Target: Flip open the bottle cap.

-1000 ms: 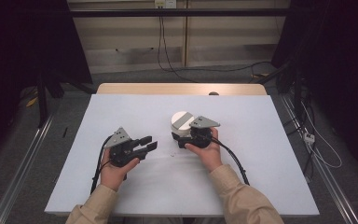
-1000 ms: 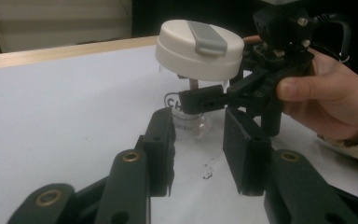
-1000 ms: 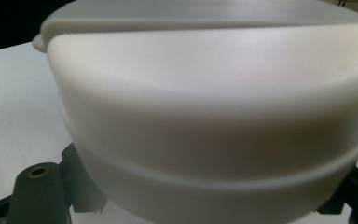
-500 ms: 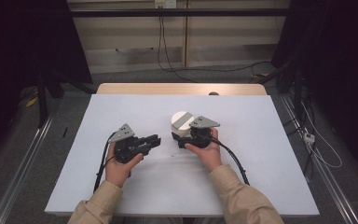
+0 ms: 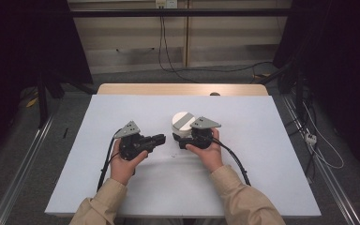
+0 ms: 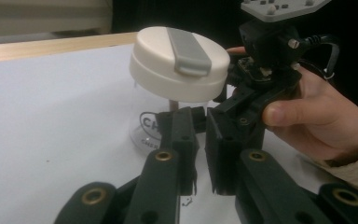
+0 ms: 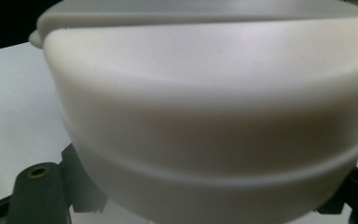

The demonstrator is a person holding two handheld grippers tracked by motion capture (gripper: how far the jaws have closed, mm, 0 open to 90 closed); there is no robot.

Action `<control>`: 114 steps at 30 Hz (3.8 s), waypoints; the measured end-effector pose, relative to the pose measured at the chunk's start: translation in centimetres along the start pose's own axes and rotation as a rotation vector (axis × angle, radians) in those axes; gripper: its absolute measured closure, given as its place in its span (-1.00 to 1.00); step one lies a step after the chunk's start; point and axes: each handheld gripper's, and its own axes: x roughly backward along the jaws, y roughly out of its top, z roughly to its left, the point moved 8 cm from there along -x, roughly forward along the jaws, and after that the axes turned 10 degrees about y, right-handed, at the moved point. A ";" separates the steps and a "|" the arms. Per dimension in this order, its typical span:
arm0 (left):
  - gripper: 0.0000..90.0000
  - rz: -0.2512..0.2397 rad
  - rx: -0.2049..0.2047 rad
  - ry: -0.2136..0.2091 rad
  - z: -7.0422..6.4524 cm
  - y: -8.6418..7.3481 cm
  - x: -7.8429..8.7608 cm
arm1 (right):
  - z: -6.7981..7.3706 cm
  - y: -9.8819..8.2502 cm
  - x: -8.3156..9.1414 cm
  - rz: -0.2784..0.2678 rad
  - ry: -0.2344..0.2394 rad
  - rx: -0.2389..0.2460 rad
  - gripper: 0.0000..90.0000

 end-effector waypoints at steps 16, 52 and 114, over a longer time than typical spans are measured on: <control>1.00 0.047 -0.008 0.027 -0.2 0.3 -1.7 | 0.0 0.0 -0.1 0.000 0.005 -0.001 -0.59; 1.00 0.052 -0.049 0.076 -1.3 2.7 -3.4 | 0.0 -0.2 -0.1 0.002 0.003 0.002 -0.59; 1.00 0.026 -0.085 0.094 -2.0 8.1 -4.7 | 0.0 -0.4 -0.2 0.013 -0.002 0.007 -0.58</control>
